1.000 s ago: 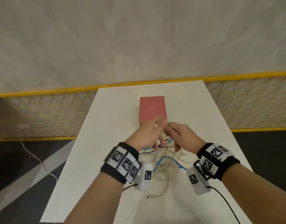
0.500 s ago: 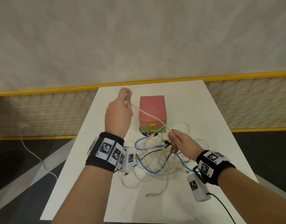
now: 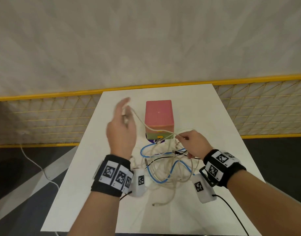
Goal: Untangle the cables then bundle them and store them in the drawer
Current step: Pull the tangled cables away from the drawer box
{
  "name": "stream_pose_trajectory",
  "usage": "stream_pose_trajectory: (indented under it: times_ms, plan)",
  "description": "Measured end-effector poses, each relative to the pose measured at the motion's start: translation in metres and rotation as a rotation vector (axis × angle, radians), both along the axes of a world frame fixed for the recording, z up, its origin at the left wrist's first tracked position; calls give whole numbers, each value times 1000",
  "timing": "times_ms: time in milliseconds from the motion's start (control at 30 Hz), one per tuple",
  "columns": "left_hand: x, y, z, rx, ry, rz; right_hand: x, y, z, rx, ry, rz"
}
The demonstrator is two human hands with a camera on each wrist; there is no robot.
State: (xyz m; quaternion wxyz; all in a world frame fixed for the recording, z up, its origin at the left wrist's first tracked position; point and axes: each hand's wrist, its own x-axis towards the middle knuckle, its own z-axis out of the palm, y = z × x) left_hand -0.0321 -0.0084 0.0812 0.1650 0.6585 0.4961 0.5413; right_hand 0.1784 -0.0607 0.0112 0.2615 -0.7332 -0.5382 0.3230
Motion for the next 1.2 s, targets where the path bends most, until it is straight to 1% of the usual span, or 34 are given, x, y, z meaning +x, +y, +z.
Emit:
stream_pose_trajectory:
  times_ms: [33, 67, 100, 167, 233, 333, 467, 533, 600, 667, 733, 800, 833, 867, 900, 933, 967, 1000, 1033, 1067, 1100, 1133, 1167, 1200]
  plan:
    - [6, -6, -3, -50, 142, -146, -3, 0, 1, 25, -21, 34]
    - [13, -10, -7, -150, 264, -284, -6, 0, 4, 55, -48, 71]
    - [20, -11, -14, -254, 368, -376, -9, -1, 6, 89, -79, 102]
    - [30, -8, -28, -387, 546, -407, -15, -3, 12, 177, -116, 136]
    - [33, -3, -37, -495, 656, -428, -16, -4, 17, 262, -112, 133]
    - [31, 4, -42, -591, 676, -527, -13, -6, 21, 344, -51, 129]
    - [28, 3, -40, -681, 481, -635, -16, -11, 21, 351, 99, 182]
    - [28, 1, -38, -689, 409, -685, -17, -14, 21, 346, 161, 216]
    - [27, 1, -35, -623, 363, -657, -16, -14, 23, 360, 220, 241]
    - [24, 3, -29, -536, 374, -573, -14, -14, 23, 351, 247, 252]
    - [20, 8, -19, -399, 385, -463, -10, -14, 17, 299, 259, 236]
    - [12, 18, -8, -300, 244, -314, -8, -14, 8, 205, 245, 227]
    - [8, 24, -4, -303, 169, -247, -7, -14, 3, 166, 231, 218]
    - [4, 29, -1, -356, 141, -205, -6, -14, -2, 139, 221, 206]
    - [1, 31, 1, -459, 173, -193, -6, -13, -6, 119, 224, 192]
    - [-2, 31, 0, -581, 271, -197, -7, -12, -6, 111, 231, 176]
    - [-5, 28, -2, -697, 402, -213, -7, -12, -5, 110, 239, 152]
    - [-7, 24, -4, -772, 543, -223, -7, -11, -3, 113, 247, 115]
    - [-9, 19, -6, -776, 654, -210, -7, -9, -2, 119, 243, 80]
    - [-10, 15, -8, -700, 730, -162, -6, -8, 0, 122, 238, 55]
    - [-9, 12, -9, -581, 752, -110, -6, -7, 0, 120, 232, 42]
    - [-4, 6, -8, -467, 737, -98, -7, -6, 3, 116, 229, 50]
    - [3, -1, -8, -410, 702, -157, -9, -5, 4, 118, 223, 80]
    - [12, -9, -8, -418, 653, -283, -13, -5, 7, 132, 217, 124]
